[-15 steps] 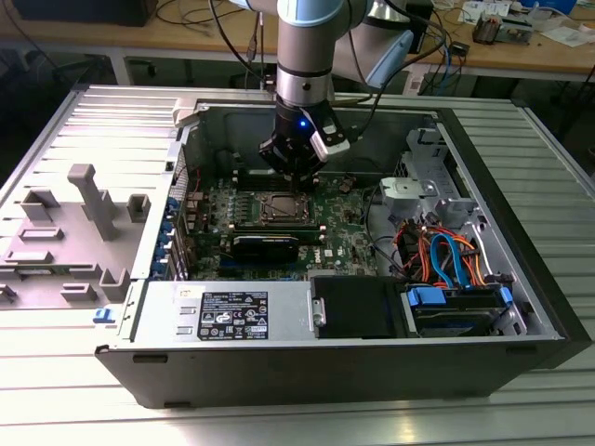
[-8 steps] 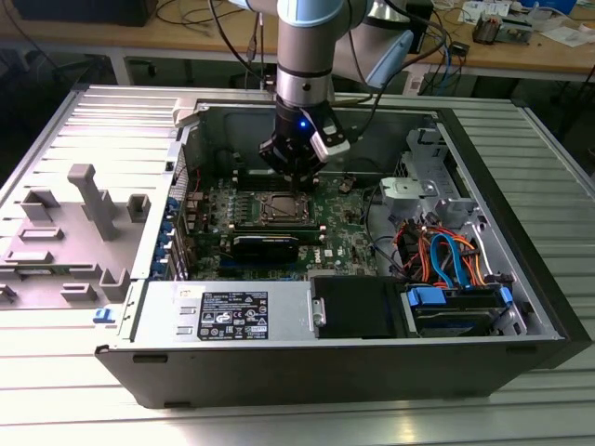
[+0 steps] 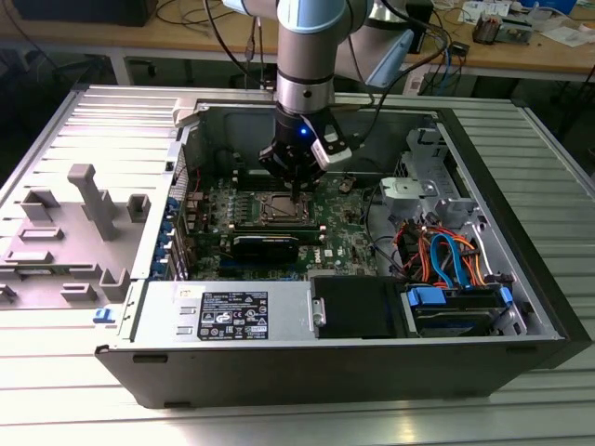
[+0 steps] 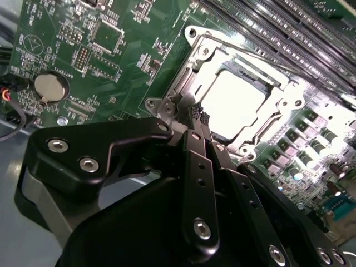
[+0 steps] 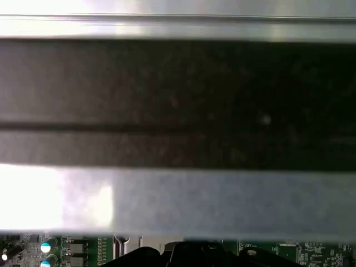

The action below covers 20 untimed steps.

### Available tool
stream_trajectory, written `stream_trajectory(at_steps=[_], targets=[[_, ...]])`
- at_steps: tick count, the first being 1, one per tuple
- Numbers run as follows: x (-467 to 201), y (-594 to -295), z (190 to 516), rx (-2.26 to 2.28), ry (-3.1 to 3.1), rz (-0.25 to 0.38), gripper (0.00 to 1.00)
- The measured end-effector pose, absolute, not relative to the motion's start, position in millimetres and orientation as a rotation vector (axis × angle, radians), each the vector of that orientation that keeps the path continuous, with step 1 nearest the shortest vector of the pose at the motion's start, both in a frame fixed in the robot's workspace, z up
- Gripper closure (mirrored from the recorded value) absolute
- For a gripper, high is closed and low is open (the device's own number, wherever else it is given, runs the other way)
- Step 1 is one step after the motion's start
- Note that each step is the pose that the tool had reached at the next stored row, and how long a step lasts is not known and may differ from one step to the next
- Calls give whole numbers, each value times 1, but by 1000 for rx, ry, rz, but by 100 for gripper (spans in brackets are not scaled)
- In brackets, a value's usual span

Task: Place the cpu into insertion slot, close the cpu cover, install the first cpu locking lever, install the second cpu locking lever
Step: 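Install the second cpu locking lever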

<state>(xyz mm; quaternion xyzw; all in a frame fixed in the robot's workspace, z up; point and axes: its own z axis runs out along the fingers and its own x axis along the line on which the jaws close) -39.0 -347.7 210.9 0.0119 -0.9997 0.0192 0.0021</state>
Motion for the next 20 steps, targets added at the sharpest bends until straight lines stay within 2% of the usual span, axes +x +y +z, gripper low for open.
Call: stream_trajectory(at_steps=[20], targets=[[-39, -363, 222, 37, -3136, 61, 89]])
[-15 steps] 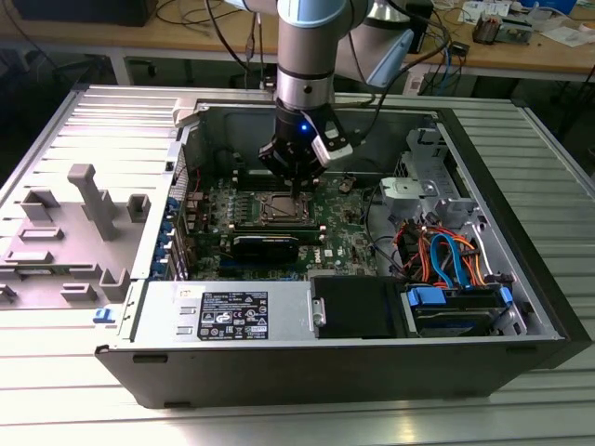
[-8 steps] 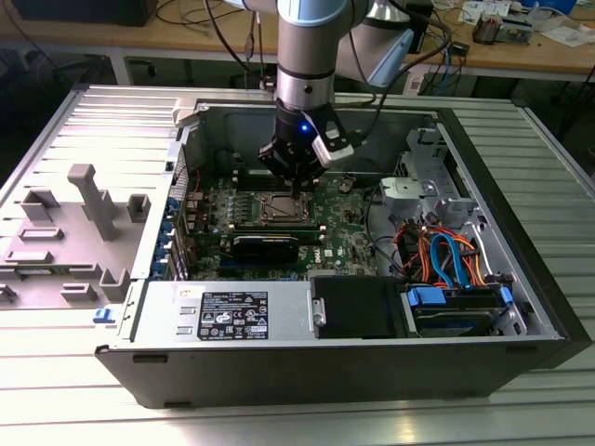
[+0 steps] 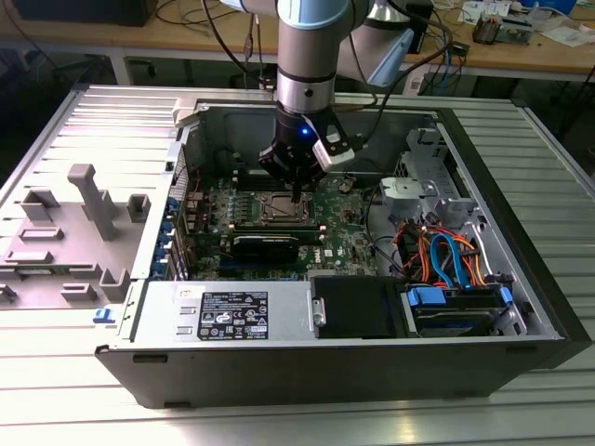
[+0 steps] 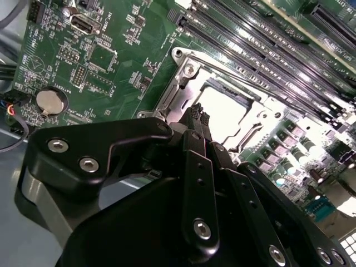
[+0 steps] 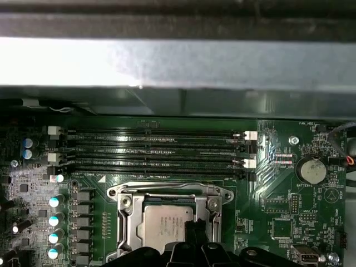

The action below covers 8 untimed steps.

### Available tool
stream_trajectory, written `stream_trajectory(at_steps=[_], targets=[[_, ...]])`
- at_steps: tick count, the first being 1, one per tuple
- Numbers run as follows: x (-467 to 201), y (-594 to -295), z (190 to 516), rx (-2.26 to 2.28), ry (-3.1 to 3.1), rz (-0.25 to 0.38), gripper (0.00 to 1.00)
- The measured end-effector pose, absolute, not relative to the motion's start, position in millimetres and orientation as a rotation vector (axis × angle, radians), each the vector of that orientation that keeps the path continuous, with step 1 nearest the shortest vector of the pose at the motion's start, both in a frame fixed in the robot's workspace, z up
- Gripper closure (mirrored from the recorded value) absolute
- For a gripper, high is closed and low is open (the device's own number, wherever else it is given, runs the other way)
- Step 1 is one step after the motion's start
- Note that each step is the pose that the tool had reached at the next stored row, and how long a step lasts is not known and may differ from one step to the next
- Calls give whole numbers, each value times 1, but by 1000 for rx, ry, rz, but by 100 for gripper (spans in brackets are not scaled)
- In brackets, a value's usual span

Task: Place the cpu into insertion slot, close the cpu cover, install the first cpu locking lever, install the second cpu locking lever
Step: 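Install the second cpu locking lever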

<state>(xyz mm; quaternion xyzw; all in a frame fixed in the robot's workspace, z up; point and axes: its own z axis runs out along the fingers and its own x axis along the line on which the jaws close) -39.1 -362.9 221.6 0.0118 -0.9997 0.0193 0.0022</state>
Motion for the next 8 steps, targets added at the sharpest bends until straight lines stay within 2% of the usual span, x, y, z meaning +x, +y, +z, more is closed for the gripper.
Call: stream_trajectory(at_steps=[8], targets=[[-39, -364, 235, 38, -3136, 62, 89]])
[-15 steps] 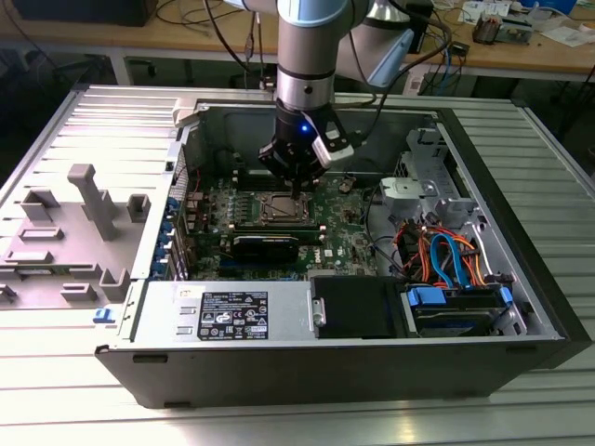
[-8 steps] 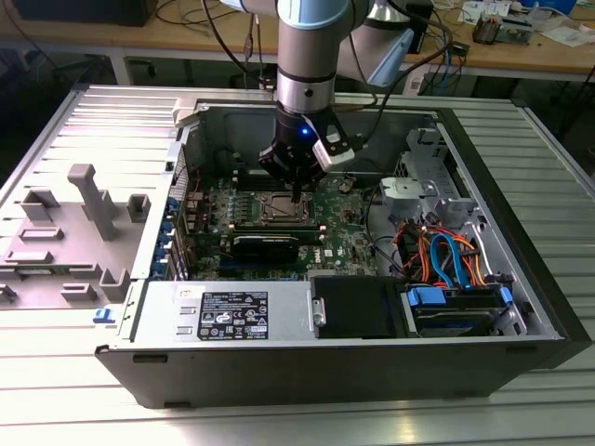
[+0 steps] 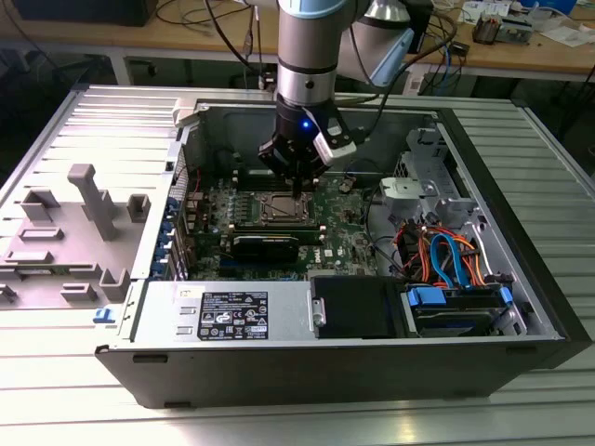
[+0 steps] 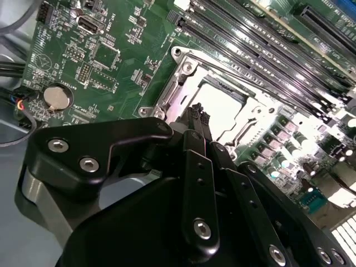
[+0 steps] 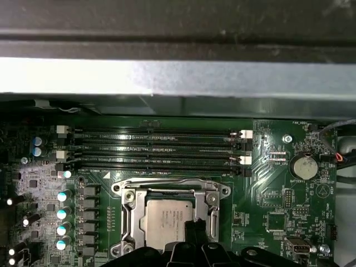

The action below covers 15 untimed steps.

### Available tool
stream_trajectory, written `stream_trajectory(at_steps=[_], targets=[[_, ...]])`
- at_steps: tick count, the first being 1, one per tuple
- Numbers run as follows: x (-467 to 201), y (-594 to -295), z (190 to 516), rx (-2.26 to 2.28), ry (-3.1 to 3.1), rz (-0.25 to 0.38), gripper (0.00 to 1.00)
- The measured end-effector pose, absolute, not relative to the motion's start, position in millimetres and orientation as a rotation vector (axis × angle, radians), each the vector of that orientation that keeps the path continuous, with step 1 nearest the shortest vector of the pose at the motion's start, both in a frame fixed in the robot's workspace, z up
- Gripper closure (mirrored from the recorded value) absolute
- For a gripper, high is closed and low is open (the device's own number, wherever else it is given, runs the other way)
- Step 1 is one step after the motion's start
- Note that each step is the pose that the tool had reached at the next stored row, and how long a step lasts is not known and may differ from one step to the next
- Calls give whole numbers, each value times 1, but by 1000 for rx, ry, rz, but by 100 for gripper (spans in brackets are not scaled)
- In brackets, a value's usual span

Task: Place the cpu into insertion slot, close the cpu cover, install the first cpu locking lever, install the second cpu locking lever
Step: 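Install the second cpu locking lever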

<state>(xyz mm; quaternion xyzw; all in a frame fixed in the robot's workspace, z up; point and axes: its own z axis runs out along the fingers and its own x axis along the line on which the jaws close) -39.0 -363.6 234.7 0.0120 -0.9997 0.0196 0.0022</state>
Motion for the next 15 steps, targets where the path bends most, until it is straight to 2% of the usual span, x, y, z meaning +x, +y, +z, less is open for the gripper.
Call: stream_trajectory(at_steps=[15], targets=[[-39, -387, 243, 68, -3136, 63, 89]])
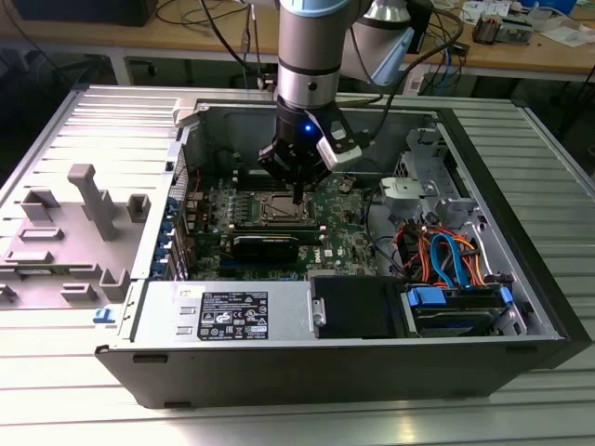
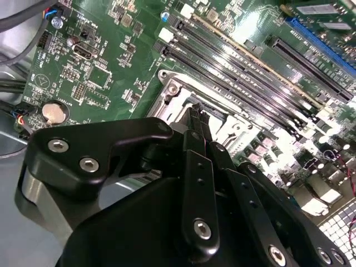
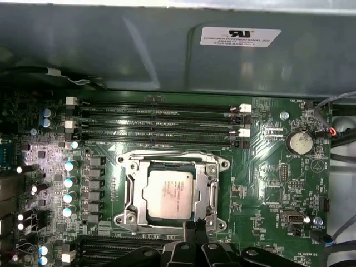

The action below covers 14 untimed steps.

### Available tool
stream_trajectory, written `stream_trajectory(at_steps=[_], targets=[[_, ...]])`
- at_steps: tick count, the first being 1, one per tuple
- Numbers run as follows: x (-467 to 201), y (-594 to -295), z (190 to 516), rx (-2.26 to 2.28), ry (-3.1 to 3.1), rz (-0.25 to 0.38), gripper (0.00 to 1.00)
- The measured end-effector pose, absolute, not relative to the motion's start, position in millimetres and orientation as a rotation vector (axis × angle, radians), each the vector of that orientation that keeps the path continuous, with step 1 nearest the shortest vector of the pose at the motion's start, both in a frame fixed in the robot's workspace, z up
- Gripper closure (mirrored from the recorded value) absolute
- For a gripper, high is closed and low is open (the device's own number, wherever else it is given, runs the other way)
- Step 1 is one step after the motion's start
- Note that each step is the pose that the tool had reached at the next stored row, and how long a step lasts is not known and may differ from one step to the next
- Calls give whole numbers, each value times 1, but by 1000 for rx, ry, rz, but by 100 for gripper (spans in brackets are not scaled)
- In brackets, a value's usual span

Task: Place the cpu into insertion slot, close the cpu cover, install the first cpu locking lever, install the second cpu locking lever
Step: 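Install the second cpu locking lever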

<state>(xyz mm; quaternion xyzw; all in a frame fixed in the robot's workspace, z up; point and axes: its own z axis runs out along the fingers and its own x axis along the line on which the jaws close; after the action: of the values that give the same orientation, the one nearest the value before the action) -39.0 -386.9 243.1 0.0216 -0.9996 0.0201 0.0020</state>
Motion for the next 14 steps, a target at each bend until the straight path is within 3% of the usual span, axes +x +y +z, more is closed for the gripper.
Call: stream_trajectory(at_steps=[14], targets=[[-44, -408, 245, 71, -3136, 63, 89]])
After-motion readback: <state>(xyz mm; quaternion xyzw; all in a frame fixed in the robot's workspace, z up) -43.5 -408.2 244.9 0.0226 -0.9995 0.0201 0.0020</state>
